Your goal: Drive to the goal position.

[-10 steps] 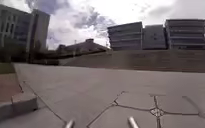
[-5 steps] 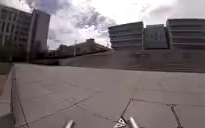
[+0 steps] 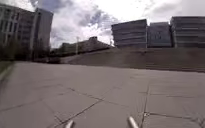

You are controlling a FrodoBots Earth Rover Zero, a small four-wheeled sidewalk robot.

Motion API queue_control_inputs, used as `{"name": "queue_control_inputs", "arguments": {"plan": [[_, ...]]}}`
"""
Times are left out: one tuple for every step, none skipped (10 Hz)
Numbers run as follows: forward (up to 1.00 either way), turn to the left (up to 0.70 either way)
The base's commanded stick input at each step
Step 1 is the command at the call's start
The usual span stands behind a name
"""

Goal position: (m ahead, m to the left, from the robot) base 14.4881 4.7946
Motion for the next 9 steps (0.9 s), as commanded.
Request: {"name": "queue_control_inputs", "arguments": {"plan": [[1.00,0.41],[1.00,0.41],[1.00,0.40],[1.00,0.24],[1.00,0.01],[1.00,0.01],[1.00,0.01],[1.00,0.01],[1.00,0.01]]}}
